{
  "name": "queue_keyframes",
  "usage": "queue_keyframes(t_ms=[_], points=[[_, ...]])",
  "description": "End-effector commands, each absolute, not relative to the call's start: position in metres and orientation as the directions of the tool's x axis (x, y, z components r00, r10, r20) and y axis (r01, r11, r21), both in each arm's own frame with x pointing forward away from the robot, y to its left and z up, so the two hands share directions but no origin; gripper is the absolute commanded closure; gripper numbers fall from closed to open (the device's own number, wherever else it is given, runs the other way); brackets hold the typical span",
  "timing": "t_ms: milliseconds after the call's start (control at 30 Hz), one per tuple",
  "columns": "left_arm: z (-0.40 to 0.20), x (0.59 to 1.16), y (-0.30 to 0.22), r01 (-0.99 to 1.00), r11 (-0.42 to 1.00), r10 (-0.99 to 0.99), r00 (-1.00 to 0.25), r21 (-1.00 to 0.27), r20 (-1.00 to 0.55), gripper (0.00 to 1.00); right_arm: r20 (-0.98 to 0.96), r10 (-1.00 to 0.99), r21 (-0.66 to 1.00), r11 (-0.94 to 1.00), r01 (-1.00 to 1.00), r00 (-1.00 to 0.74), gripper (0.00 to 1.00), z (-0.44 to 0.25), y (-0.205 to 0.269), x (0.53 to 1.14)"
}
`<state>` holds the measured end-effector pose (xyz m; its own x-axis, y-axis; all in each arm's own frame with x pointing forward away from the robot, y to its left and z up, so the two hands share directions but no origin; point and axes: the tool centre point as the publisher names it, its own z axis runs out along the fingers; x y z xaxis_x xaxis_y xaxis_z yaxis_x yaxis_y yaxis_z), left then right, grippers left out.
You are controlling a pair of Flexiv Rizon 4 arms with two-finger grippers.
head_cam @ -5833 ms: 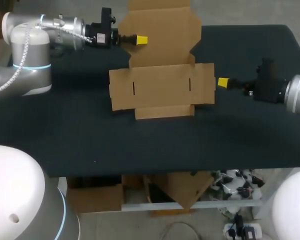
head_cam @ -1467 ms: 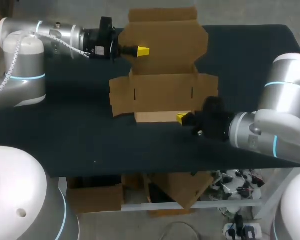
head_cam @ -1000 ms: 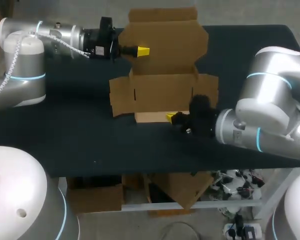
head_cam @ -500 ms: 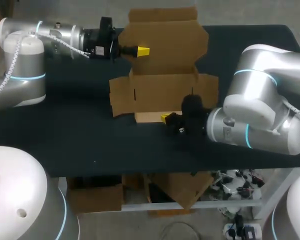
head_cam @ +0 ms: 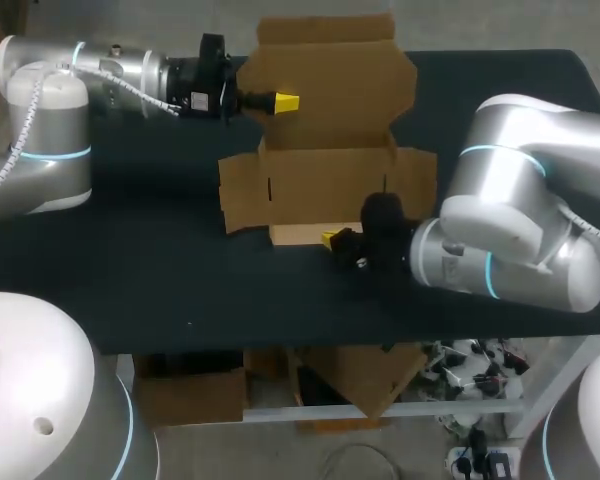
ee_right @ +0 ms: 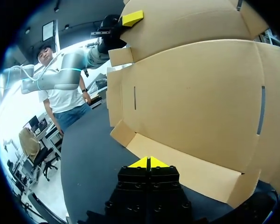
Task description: Assemble the packaging by folding the flat box into shape, placing the metal phone stand inside, and closing the box properly
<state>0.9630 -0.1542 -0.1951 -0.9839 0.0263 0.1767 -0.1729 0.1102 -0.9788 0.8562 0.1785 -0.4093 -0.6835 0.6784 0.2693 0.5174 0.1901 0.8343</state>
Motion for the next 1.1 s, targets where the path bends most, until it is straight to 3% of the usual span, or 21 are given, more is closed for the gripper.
queue_keyframes(t_ms=[33, 1100], points=[[-0.196, 0.964, -0.153, -0.173, 0.109, 0.032, -0.984, -0.979, 0.177, 1.0, 0.232, 0.727, 0.834, 0.194, 0.517, -0.647, 1.0, -0.414, 0.188, 0.857], [-0.196, 0.964, -0.153, -0.173, 0.109, 0.032, -0.984, -0.979, 0.177, 1.0, 0.229, 0.748, 0.83, 0.184, 0.526, -0.623, 1.0, -0.423, 0.194, 0.865]])
